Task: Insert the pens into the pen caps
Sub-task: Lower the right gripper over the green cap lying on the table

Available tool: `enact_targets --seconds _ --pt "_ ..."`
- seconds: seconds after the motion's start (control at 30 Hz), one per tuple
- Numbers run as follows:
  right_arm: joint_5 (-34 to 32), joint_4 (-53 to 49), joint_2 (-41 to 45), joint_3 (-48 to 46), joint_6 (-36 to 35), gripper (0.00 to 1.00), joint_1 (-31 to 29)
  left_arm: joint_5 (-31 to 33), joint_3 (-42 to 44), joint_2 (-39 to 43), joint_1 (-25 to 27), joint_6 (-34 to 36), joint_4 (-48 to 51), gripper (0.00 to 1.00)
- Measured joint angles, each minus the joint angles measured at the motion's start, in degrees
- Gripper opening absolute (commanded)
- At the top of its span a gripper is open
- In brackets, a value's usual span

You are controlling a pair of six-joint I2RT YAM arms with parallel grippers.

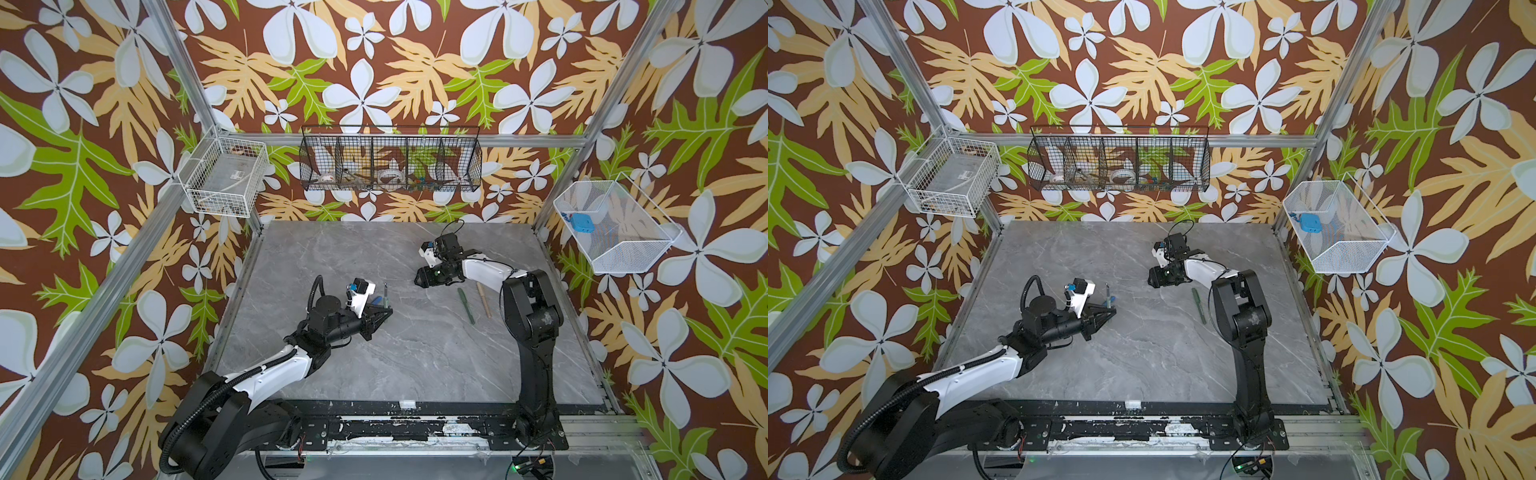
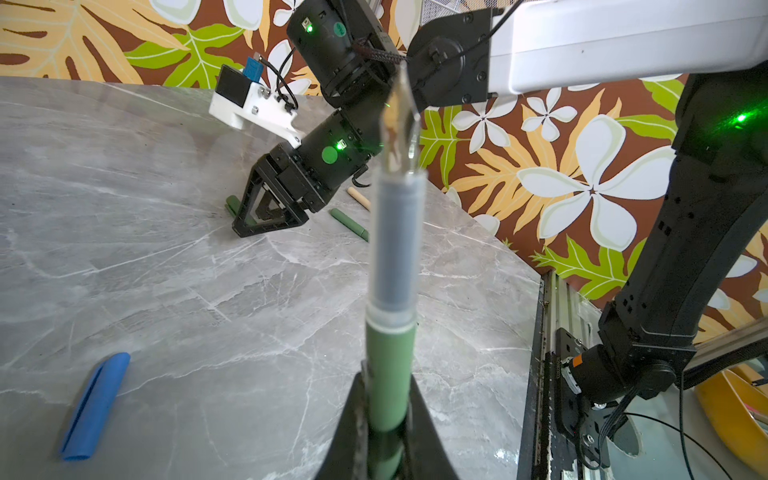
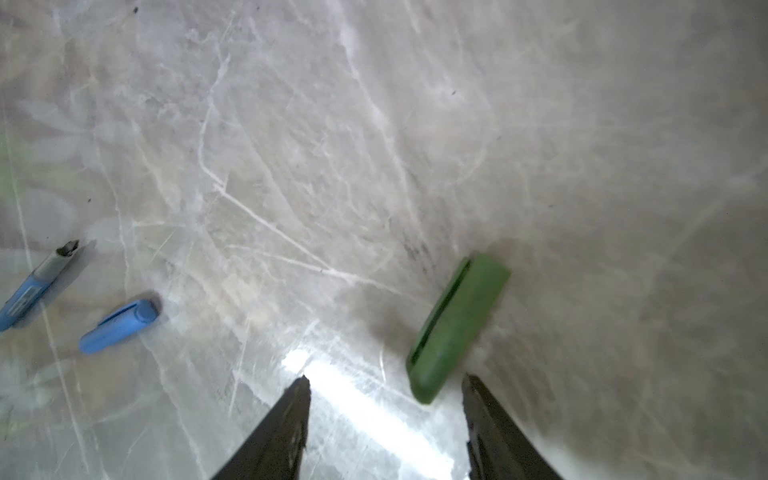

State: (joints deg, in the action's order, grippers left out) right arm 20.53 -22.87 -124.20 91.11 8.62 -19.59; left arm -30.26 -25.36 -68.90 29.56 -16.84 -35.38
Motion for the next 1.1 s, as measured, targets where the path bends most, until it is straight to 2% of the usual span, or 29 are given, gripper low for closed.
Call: enact_targets --seconds 0.47,0.67,0.87,1.1 --pt "-0.8 -0.1 -8.9 11.6 0.1 0.59 0.0 0.4 0.0 0.3 0.0 0.4 0.5 0.00" --pt "6.6 0.8 -10.1 12.2 -0.7 0.57 -0.5 0.4 0.0 -0.3 0.0 0.6 0.6 0.00" --pt "12.0 2.2 -7.7 6.9 -1.7 0.55 -1.3 0.4 0.0 -0.5 0.0 0.6 0.7 0.00" --pt "10.9 0.0 -1.3 -1.2 -1.6 0.55 -1.3 0.5 0.0 -0.4 0.0 0.6 0.8 0.00"
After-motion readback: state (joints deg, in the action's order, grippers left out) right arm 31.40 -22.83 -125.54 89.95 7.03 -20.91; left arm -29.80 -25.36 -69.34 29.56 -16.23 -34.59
